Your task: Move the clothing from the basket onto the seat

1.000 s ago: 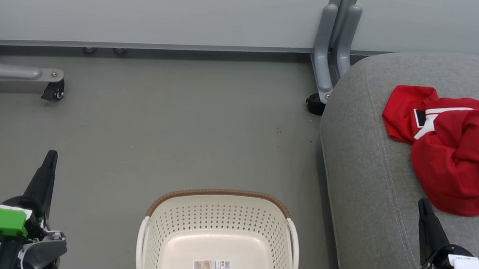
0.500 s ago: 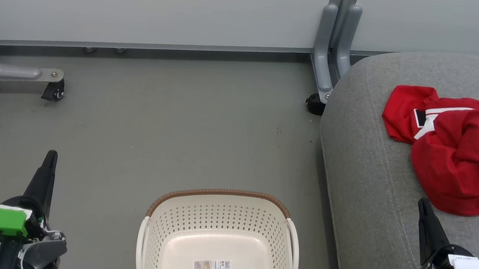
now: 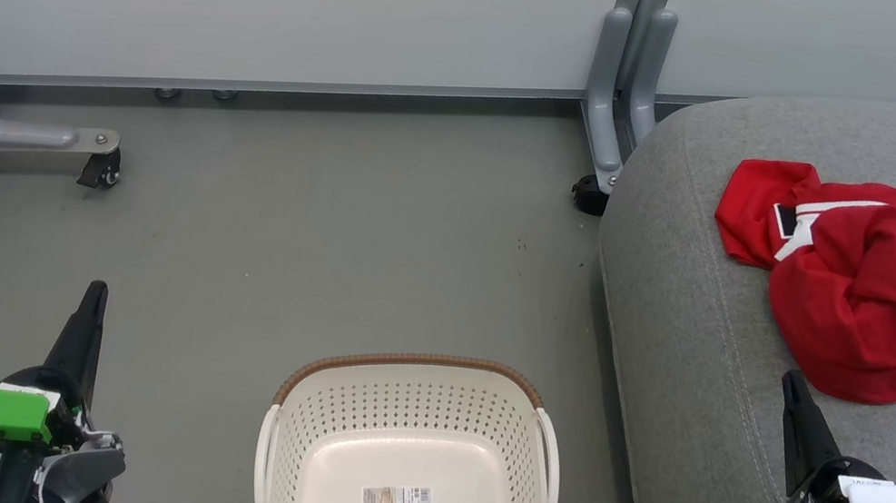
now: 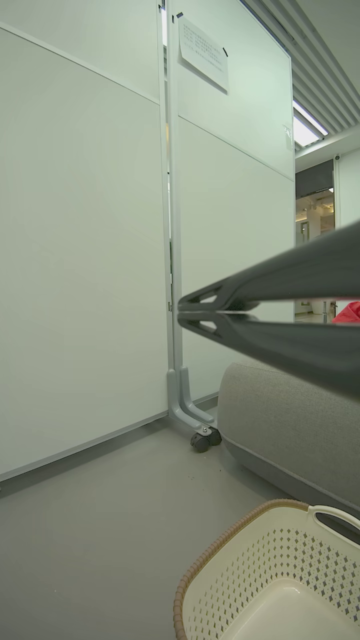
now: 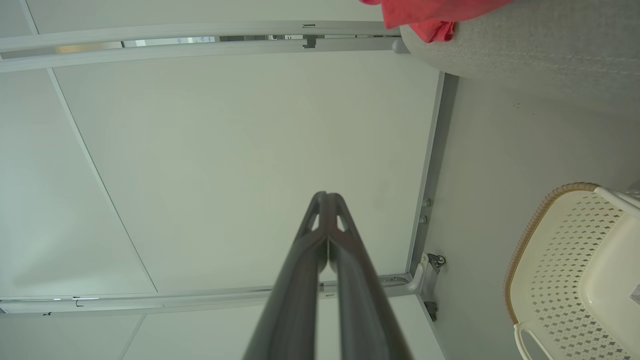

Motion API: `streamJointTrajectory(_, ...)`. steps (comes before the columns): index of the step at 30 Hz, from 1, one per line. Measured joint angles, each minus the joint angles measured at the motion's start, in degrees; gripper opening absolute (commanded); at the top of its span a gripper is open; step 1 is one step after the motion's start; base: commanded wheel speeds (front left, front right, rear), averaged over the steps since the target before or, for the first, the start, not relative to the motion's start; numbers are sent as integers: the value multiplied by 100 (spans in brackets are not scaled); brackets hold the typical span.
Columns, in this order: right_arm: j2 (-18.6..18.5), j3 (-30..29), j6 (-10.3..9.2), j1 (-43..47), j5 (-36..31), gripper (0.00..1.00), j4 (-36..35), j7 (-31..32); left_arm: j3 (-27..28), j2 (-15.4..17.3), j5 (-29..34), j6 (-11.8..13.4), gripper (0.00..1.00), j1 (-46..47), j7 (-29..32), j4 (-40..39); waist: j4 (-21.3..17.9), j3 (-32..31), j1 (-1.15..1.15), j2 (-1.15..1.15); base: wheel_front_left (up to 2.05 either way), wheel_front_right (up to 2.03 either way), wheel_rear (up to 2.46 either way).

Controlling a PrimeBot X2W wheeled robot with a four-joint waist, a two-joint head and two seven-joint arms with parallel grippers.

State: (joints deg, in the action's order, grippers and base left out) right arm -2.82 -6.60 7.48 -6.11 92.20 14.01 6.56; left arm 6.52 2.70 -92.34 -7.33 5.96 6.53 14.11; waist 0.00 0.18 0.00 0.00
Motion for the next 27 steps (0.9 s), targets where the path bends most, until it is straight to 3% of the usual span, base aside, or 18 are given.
streamJointTrajectory(27, 0, 0, 0, 0, 0, 0, 1, 0, 0, 0, 0, 0, 0, 0, 0, 0, 0, 0, 0, 0, 0, 0, 0)
